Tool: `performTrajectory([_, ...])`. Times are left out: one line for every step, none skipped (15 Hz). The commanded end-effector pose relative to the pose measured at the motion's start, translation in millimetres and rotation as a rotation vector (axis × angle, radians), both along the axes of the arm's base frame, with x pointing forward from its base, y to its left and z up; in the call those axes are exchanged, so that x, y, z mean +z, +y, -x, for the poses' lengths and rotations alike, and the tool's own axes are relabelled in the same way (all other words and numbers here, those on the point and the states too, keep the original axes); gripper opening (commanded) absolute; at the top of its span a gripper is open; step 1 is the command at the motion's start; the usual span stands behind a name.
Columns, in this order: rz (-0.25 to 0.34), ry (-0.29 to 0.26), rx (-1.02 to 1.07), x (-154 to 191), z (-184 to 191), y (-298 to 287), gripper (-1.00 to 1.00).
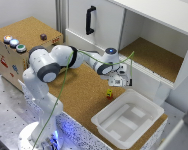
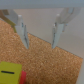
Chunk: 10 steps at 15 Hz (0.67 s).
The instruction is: Collapse the stacked blocks
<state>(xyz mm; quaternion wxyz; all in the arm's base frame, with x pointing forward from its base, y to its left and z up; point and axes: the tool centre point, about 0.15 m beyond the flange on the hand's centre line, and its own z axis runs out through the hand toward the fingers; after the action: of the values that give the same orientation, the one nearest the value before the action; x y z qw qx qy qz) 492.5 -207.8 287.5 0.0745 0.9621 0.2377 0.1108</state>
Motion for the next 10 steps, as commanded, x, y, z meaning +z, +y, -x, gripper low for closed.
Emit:
performTrajectory([-0.053,0.052,-0.071,-18,-19,-28,-1.00])
performTrajectory([-0.052,0.051,-0.072,-19,-15,-31,-1.00])
performTrajectory([-0.049,0.051,-0.073,-21,-10,-34,-1.00])
performTrajectory([-0.049,0.059,-0.080,-23,-4,-37,-1.00])
performTrajectory([-0.057,0.064,-0.099,-25,0,-41,-1.00])
performTrajectory([-0.062,0.069,-0.114,-26,6,-44,-1.00])
performTrajectory([-0.066,0.080,-0.135,-28,12,-47,-1.00])
performTrajectory([-0.076,0.083,-0.158,-28,19,-48,-1.00])
performTrajectory([-0.086,0.084,-0.164,-28,26,-48,-1.00])
performTrajectory([-0.096,0.091,-0.173,-29,31,-47,-1.00])
